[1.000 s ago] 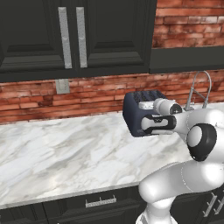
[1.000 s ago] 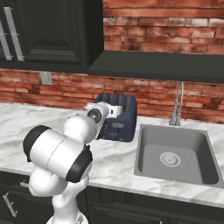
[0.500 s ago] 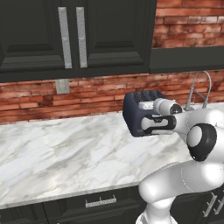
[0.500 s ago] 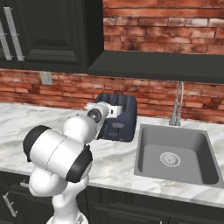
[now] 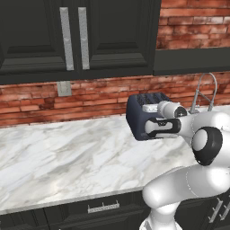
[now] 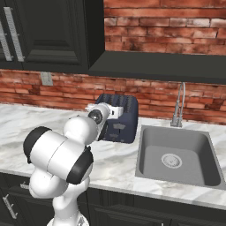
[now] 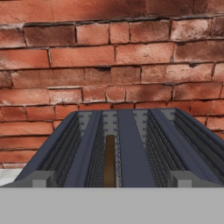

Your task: Start the toaster. Once the lever pops up, take the bread to the plate on the dining counter.

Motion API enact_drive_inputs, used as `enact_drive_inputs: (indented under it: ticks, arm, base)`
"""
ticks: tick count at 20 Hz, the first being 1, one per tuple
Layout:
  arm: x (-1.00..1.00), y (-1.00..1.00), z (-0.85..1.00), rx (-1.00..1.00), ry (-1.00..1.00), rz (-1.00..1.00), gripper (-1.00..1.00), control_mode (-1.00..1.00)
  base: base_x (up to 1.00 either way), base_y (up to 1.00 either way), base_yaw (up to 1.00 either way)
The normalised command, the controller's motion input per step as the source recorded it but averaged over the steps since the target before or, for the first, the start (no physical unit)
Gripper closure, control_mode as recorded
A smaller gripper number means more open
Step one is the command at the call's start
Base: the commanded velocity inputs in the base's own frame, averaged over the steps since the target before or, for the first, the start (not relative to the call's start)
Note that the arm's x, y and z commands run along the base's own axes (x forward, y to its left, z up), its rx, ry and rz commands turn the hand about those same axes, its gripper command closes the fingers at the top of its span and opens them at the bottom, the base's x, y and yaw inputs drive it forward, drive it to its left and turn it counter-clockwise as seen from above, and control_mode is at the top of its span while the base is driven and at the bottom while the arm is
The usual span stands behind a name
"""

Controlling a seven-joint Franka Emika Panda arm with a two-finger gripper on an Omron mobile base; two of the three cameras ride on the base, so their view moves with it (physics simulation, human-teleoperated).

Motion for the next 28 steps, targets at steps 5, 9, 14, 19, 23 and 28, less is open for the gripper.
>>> enact_drive_inputs:
  ticks: [5,9,14,19,23,28]
  arm:
    - [0.00,0.00,0.00,0.00,0.00,0.00,-1.00,-1.00]
    - [0.00,0.00,0.00,0.00,0.00,0.00,-1.00,-1.00]
    - [0.00,0.00,0.00,0.00,0.00,0.00,-1.00,-1.00]
    - [0.00,0.00,0.00,0.00,0.00,0.00,-1.00,-1.00]
    - [0.00,0.00,0.00,0.00,0.00,0.00,-1.00,-1.00]
    - [0.00,0.00,0.00,0.00,0.00,0.00,-1.00,-1.00]
  base:
    - [0.00,0.00,0.00]
    - [0.00,0.00,0.00]
    - [0.00,0.00,0.00]
    - [0.00,0.00,0.00]
    - [0.00,0.00,0.00]
    - [0.00,0.00,0.00]
